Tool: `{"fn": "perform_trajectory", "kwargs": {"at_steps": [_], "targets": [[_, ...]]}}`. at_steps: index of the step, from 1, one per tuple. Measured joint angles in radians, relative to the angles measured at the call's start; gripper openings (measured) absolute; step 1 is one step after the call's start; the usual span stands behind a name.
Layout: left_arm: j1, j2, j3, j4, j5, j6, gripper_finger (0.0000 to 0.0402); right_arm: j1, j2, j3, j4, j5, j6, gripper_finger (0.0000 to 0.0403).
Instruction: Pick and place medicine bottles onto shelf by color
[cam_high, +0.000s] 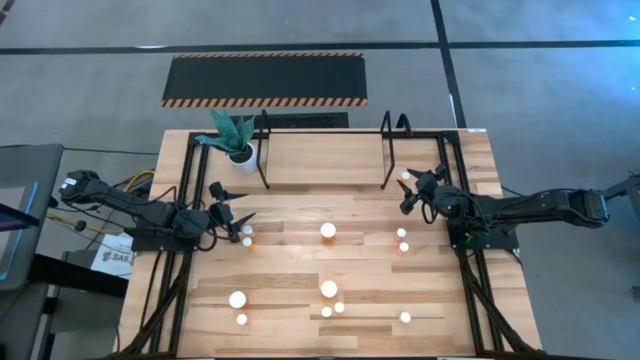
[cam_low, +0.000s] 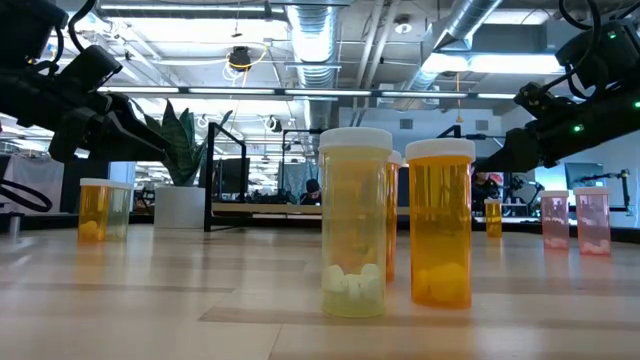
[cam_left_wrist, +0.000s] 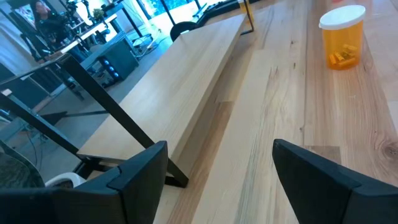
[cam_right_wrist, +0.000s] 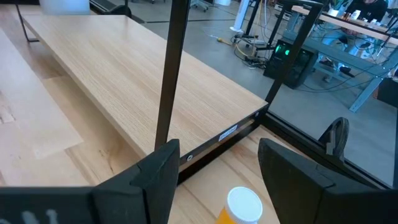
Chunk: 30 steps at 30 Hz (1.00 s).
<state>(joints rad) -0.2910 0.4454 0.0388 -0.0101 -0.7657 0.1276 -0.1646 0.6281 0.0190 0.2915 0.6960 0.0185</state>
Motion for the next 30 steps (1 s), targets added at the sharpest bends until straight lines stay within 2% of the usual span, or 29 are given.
{"fn": "perform_trajectory", "kwargs": {"at_steps": [8,20,30], "targets": [[0.0,0.0,0.0,0.007,-0.005,-0.024,0.0279,0.0,0.0,0.0,0.0,0.0,0.0,0.0244],[0.0,0.0,-0.001,0.016,0.111,-0.305,0.0279,0.0,0.0,0.0,0.0,0.0,0.0,0.0244],[0.0,0.0,0.0,0.005,0.115,-0.337,0.0279,0.0,0.0,0.0,0.0,0.0,0.0,0.0244]]}}
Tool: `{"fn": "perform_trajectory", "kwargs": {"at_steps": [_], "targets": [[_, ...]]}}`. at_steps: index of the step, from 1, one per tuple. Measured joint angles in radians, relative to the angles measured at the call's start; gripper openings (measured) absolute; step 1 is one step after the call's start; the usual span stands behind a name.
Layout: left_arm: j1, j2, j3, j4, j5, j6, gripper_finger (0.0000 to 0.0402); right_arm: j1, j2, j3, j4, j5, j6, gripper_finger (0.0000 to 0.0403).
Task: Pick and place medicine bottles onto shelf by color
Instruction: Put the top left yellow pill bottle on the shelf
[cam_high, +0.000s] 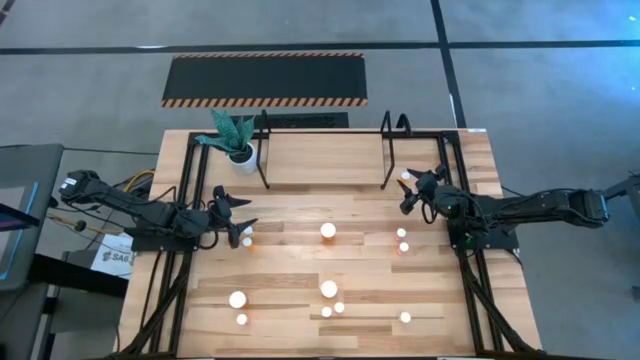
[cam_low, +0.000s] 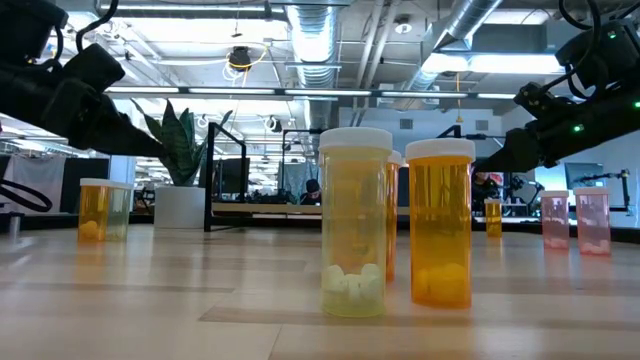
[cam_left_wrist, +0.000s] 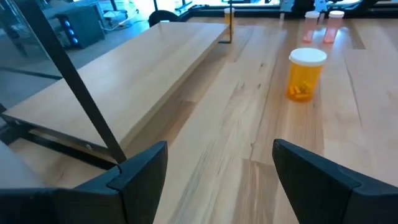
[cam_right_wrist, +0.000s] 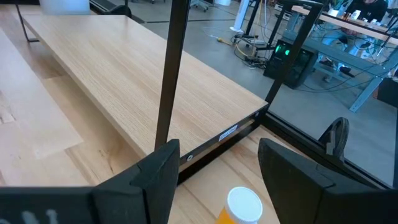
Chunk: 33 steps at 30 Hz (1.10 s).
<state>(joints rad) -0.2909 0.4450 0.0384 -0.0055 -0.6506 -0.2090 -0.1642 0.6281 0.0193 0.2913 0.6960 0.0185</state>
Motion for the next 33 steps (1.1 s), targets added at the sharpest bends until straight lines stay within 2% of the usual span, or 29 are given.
{"fn": "perform_trajectory", "kwargs": {"at_steps": [5,13,16,20,24,29,33], "targets": [[0.0,0.0,0.0,-0.001,-0.008,-0.122,0.0279,0.0,0.0,0.0,0.0,0.0,0.0,0.0244],[0.0,0.0,0.0,0.001,-0.012,-0.209,0.0279,0.0,0.0,0.0,0.0,0.0,0.0,0.0244],[0.0,0.0,0.0,0.001,-0.046,-0.268,0.0279,0.0,0.0,0.0,0.0,0.0,0.0,0.0244],[0.0,0.0,0.0,0.0,-0.111,-0.412,0.0279,0.0,0.0,0.0,0.0,0.0,0.0,0.0244],[0.0,0.0,0.0,-0.003,-0.129,-0.619,0.0279,0.0,0.0,0.0,0.0,0.0,0.0,0.0244],[0.0,0.0,0.0,-0.002,-0.084,-0.859,0.0279,0.0,0.0,0.0,0.0,0.0,0.0,0.0244],[0.0,0.0,0.001,-0.003,-0.018,-0.951,0.0279,0.0,0.0,0.0,0.0,0.0,0.0,0.0244]]}}
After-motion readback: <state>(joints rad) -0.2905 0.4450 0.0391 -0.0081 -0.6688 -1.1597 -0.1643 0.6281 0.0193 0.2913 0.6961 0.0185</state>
